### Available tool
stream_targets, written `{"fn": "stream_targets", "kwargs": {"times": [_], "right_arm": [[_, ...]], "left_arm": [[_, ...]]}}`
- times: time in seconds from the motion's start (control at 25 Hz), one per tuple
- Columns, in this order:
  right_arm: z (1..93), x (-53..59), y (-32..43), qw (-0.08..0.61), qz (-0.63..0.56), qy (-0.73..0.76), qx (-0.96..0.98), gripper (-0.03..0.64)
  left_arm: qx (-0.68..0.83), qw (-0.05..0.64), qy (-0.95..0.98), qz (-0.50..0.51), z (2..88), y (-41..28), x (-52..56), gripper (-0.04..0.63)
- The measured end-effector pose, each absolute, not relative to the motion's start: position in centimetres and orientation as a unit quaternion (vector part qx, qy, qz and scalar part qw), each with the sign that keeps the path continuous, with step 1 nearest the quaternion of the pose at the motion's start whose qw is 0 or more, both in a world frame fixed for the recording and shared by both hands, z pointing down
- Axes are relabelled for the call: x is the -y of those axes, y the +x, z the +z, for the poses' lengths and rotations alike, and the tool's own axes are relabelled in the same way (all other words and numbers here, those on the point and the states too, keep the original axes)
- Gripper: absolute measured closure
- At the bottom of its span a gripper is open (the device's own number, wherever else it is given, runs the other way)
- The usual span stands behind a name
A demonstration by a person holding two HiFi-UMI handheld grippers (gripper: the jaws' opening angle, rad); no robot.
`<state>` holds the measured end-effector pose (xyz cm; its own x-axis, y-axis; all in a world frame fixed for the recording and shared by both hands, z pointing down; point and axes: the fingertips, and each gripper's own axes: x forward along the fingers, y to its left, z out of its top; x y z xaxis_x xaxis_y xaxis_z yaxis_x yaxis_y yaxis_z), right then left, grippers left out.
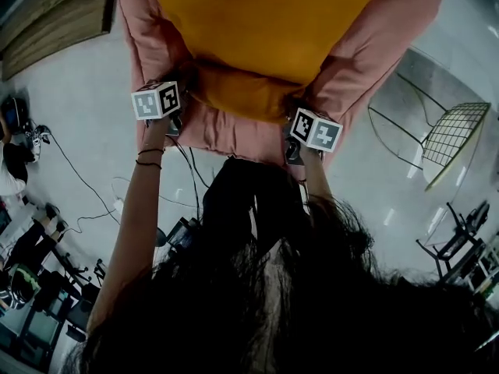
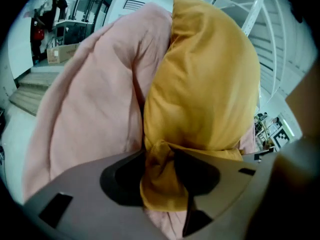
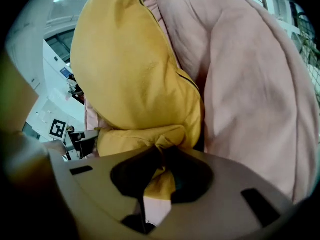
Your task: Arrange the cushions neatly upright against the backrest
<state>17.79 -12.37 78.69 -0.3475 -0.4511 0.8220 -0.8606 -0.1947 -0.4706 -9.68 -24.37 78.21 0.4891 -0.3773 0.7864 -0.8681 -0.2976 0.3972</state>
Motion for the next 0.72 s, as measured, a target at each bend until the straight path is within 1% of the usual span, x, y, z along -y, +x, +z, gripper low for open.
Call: {"fn": "stream_targets", "kwargs": {"times": [0.04, 0.12, 0.32, 0.4, 0.48, 0.6, 0.72], "right_arm": [[78.6, 12.1, 17.9, 0.182, 0.558, 0.54, 0.603, 0.555], [78.3, 11.5, 18.0, 0.174, 0.567, 0.544, 0.594, 0.554], [76.7, 11.0, 18.7, 0.135, 0.578, 0.562, 0.576, 0.512], [75.9, 10.2, 18.8, 0.118, 0.582, 0.565, 0.573, 0.484], [74.9, 9.3, 18.4, 0.105, 0.582, 0.563, 0.577, 0.432], [72.8, 8.0, 18.1, 0.095, 0.571, 0.564, 0.589, 0.43], [69.5, 7.7, 17.9, 0.088, 0.544, 0.568, 0.611, 0.43]], "left_arm": [[0.42, 0.416, 0.755, 0.284, 77.4, -10.2, 24.2, 0.397], [0.437, 0.401, 0.762, 0.259, 75.2, -11.3, 24.1, 0.379], [0.451, 0.389, 0.781, 0.189, 69.2, -12.7, 22.9, 0.379], [0.445, 0.374, 0.794, 0.179, 67.0, -12.7, 21.5, 0.379], [0.435, 0.358, 0.807, 0.177, 65.2, -12.7, 19.9, 0.379], [0.425, 0.337, 0.822, 0.174, 62.7, -12.4, 17.9, 0.379], [0.415, 0.325, 0.837, 0.15, 59.7, -11.4, 16.5, 0.379]]}}
